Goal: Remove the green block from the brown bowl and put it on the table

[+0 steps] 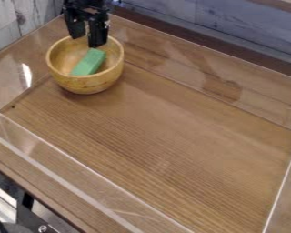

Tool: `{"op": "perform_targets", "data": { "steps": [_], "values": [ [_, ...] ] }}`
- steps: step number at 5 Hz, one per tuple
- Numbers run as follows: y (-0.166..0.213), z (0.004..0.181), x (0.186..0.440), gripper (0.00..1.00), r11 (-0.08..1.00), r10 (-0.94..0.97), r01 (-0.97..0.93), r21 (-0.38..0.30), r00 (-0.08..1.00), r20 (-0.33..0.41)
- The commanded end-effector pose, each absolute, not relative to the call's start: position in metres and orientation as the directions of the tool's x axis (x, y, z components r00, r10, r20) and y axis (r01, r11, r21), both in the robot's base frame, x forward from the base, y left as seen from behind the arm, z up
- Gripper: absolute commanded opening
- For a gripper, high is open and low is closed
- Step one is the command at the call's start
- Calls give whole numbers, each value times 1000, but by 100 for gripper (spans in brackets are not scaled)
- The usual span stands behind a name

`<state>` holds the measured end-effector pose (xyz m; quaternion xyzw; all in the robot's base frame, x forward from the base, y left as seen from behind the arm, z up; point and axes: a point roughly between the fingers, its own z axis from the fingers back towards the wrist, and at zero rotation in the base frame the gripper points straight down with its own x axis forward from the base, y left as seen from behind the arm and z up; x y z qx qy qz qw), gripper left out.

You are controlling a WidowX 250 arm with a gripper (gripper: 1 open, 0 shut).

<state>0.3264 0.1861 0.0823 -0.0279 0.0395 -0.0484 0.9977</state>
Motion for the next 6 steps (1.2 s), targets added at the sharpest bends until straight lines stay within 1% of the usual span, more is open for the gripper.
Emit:
{"op": "perform_targets", "data": {
  "steps": [1, 2, 3, 5, 6],
  "values": [
    [196, 91, 329, 100, 996, -80, 79, -28, 996, -25],
    [196, 79, 325, 100, 997, -70, 69, -32, 997, -26],
    [195, 73, 323, 100, 998, -58, 58, -36, 998, -9],
    [178, 100, 335, 100, 999, -35, 37, -31, 998, 47],
    [177, 95, 335, 100, 996, -88, 90, -27, 994, 69]
  ]
}}
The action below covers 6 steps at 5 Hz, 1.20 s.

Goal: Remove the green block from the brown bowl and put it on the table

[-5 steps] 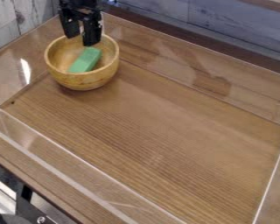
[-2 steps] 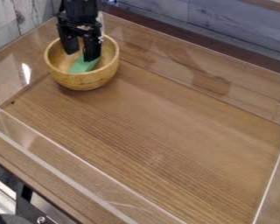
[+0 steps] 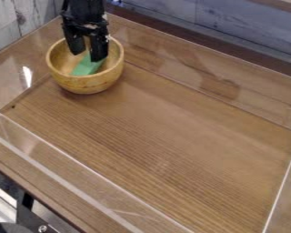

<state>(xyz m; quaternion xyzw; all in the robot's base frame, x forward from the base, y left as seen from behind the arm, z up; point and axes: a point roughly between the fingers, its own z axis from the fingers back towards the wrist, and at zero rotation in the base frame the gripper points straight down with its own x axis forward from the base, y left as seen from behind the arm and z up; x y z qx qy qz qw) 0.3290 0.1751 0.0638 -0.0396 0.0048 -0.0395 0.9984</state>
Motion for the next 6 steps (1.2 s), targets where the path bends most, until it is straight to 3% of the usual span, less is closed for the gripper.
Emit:
{"op": "perform_targets", "data": {
  "steps": [1, 2, 4, 6],
  "values": [
    [177, 87, 335, 100, 990, -139, 142, -23, 986, 88],
    [180, 82, 333, 0, 995, -97, 100, -21, 991, 89],
    [187, 108, 327, 0, 999, -46, 50, -18, 985, 167],
    [169, 137, 323, 0, 999, -30, 35, -19, 972, 231]
  ]
}}
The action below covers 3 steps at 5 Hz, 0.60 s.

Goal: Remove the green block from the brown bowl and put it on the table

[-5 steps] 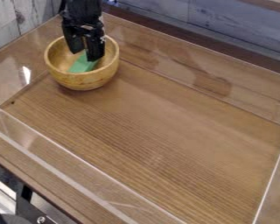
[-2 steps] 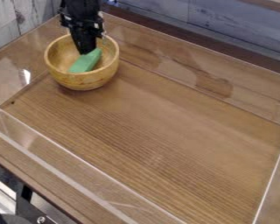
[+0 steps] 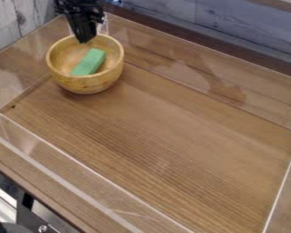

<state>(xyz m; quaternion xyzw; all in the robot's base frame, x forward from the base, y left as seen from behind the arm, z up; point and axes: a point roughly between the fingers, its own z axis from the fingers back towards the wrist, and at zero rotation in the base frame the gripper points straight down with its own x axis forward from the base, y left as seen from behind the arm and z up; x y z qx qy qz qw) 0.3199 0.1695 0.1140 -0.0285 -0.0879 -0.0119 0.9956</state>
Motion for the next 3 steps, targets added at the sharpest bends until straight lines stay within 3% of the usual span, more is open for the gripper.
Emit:
{"op": "perform_targets", "data": {
  "steps": [1, 2, 3],
  "values": [
    [162, 130, 320, 0, 999, -20, 27, -23, 972, 236],
    [154, 124, 317, 0, 999, -12, 19, -28, 970, 241],
    [143, 132, 314, 0, 998, -48, 58, -32, 967, 251]
  ]
}}
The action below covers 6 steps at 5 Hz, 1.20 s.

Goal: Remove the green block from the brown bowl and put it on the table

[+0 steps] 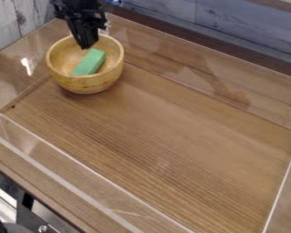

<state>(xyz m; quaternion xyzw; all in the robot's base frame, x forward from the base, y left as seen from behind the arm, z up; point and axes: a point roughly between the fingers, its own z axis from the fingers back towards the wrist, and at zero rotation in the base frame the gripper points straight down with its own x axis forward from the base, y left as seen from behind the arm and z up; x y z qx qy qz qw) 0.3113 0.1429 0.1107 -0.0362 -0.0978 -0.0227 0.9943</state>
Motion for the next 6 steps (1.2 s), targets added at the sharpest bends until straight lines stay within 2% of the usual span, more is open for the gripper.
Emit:
{"op": "perform_targets", "data": {
  "steps": [1, 2, 3, 4, 6],
  "values": [
    [132, 142, 311, 0, 995, -82, 95, -37, 961, 264],
    [120, 146, 308, 0, 996, -71, 83, -38, 963, 262],
    [114, 142, 305, 100, 997, -59, 69, -34, 966, 251],
    [105, 153, 305, 0, 995, -81, 94, -39, 964, 253],
    [79, 171, 306, 0, 987, -136, 154, -51, 957, 255]
  ]
}}
